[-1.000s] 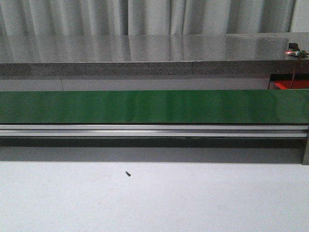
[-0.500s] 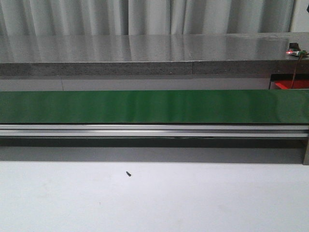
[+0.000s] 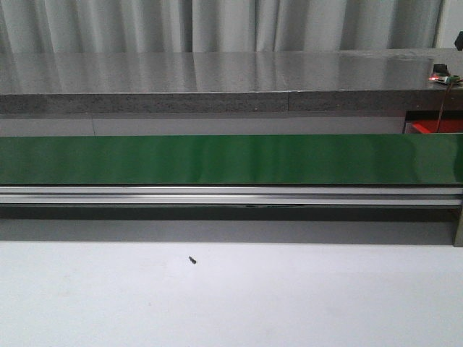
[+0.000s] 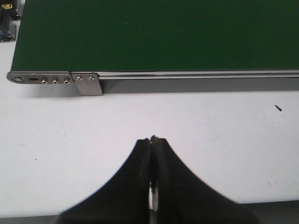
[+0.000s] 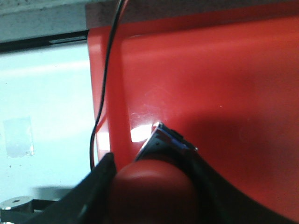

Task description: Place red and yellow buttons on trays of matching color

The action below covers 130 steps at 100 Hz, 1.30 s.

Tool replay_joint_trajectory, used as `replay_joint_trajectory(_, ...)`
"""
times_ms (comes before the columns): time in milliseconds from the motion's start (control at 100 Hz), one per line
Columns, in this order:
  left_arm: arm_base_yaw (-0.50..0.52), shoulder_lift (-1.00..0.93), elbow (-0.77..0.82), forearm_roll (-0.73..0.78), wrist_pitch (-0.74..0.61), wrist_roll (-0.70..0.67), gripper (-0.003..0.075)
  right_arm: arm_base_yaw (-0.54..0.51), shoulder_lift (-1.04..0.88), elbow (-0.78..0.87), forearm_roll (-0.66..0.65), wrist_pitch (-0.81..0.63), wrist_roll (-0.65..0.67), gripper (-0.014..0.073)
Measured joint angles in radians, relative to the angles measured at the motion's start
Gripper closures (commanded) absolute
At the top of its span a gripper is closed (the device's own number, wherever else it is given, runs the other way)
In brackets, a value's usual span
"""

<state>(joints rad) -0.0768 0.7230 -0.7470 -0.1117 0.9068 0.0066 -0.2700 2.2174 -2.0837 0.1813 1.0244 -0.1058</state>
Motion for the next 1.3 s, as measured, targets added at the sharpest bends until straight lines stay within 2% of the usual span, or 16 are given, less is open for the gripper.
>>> replay_joint_trajectory(510, 0.0, 0.0, 0.0, 0.0, 0.0, 0.0, 0.074, -0.02, 0.123, -0.064, 0.014, 0.036, -0.002, 0.0319)
replay_joint_trajectory(580, 0.0, 0.0, 0.0, 0.0, 0.0, 0.0, 0.074, -0.02, 0.124, -0.064, 0.014, 0.036, -0.004, 0.0247)
replay_joint_trajectory(700, 0.0, 0.0, 0.0, 0.0, 0.0, 0.0, 0.074, -0.02, 0.125, -0.066, 0.015, 0.036, -0.005, 0.0055)
replay_joint_trajectory(800, 0.0, 0.0, 0.0, 0.0, 0.0, 0.0, 0.074, -0.02, 0.125, -0.066, 0.016, 0.036, -0.005, -0.0015)
replay_joint_trajectory(1060, 0.0, 0.0, 0.0, 0.0, 0.0, 0.0, 0.074, -0.02, 0.117, -0.068, 0.016, 0.046, -0.005, -0.0009)
replay_joint_trajectory(1300, 0.0, 0.0, 0.0, 0.0, 0.0, 0.0, 0.074, -0.014, 0.034, -0.068, 0.001, 0.098, -0.007, -0.0009)
